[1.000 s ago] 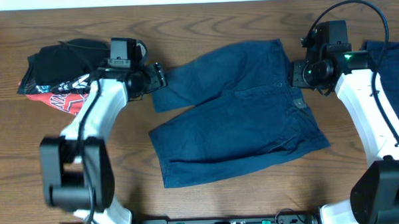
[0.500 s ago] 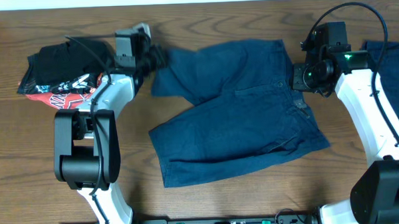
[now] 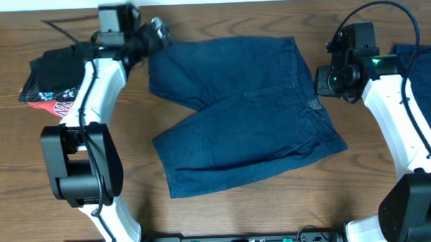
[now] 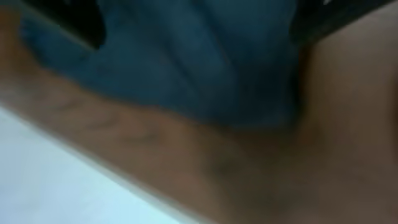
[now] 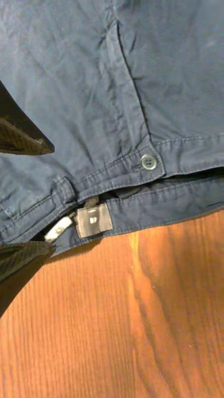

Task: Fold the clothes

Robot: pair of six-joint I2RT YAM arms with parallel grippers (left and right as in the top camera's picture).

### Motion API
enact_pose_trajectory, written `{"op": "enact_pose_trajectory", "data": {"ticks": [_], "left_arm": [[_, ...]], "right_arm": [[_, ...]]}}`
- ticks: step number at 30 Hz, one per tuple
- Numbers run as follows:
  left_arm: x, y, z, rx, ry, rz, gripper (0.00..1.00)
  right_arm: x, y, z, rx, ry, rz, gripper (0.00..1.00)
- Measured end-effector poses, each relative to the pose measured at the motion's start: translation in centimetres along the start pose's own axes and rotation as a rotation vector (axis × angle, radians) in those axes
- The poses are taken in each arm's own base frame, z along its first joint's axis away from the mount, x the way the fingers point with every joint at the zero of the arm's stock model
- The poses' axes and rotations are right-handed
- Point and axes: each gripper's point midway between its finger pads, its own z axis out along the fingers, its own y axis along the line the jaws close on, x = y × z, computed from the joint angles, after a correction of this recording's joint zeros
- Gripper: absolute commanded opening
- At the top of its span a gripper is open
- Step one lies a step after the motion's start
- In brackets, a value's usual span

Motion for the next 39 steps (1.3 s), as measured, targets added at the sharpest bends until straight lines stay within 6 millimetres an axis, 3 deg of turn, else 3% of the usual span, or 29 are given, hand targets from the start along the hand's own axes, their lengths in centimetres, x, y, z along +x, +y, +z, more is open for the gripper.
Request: {"op": "enact_pose_trajectory", "data": {"ticks": [4,8,11,15,21,25,30,35,39], "left_arm": [[6.4,3.9,-1.3,-0.152,0.264,-0.073,0.98],[13.2,5.6,-4.4,-0.269,0.545,-0.125,0.98],[16.0,6.0,-6.5,-0.315,0.679,-0.131,0.98],[17.2,6.1,-7.7,-0.329,0.747,-0.12,0.99],[18.5,6.1,-7.7,-0.333,0.783,-0.097,0.99],[20.2,5.3,-7.3,-0.332,0.818,-0.057,0.99],[21.7,4.2,-7.1,-0.326,0.846,-0.004,0.99],[22.4,3.4,-6.9,-0.322,0.861,0.027,0.99],[23.2,3.1,-6.8,-0.322,0.874,0.046,0.99]], "right_arm": [[-1.0,0.1,0.0,-0.004,-0.04,-0.01,0.45],[-3.5,0.6,-0.1,-0.019,-0.142,-0.053,0.43],[-5.7,1.3,0.4,-0.046,-0.22,-0.096,0.46],[-7.0,1.7,4.2,-0.063,-0.209,-0.131,0.48],[-8.3,2.4,11.6,-0.104,-0.127,-0.164,0.47],[-9.4,3.2,14.8,-0.146,-0.14,-0.181,0.46],[-10.3,4.5,16.1,-0.215,-0.178,-0.194,0.38],[-10.7,5.4,15.8,-0.264,-0.198,-0.206,0.01],[-10.5,5.6,16.1,-0.272,-0.188,-0.201,0.01]]}}
